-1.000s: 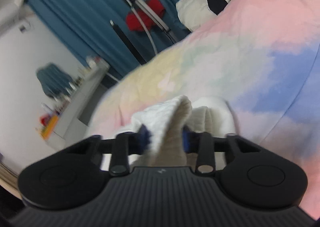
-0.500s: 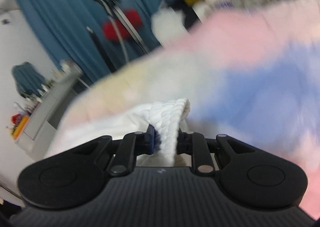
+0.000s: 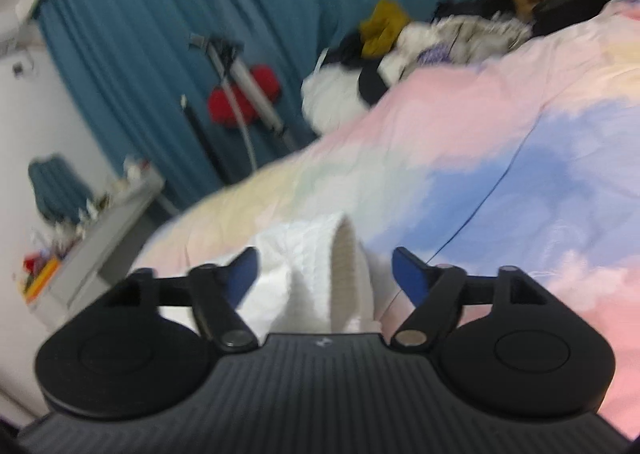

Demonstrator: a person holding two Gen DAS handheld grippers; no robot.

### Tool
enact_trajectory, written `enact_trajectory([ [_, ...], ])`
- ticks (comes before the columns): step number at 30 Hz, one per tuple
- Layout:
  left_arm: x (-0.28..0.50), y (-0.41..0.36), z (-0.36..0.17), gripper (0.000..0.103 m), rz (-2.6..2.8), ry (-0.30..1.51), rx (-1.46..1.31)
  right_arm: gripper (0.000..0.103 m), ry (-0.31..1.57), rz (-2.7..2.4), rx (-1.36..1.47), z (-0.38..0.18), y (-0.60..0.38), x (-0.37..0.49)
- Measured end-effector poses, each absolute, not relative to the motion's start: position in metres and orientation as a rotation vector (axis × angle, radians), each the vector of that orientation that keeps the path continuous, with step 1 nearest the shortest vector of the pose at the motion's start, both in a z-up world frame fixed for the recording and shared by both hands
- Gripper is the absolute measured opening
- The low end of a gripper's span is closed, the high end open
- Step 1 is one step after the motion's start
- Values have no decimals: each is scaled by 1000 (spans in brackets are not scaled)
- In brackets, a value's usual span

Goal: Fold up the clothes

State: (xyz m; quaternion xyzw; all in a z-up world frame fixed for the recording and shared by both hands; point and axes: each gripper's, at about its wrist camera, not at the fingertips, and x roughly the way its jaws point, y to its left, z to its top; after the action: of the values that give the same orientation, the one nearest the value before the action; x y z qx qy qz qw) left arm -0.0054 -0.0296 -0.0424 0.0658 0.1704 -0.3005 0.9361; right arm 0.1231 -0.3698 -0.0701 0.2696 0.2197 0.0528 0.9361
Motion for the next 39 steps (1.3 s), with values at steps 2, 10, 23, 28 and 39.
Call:
enact_trajectory([
  [2, -2, -19, -40, 86, -585, 347, 92, 85, 444, 96, 557, -71, -370, 112],
  [10, 38, 35, -35, 99, -352, 464, -150, 85, 565, 119, 576, -88, -360, 103],
  [23, 76, 75, -62, 98, -305, 714, -371, 95, 741, 73, 727, -138, -348, 122],
  [28, 80, 84, -69, 98, -301, 727, -405, 103, 718, 109, 731, -153, -339, 136],
  [39, 83, 82, -74, 98, -303, 738, -434, 103, 581, 223, 861, -138, -337, 133],
])
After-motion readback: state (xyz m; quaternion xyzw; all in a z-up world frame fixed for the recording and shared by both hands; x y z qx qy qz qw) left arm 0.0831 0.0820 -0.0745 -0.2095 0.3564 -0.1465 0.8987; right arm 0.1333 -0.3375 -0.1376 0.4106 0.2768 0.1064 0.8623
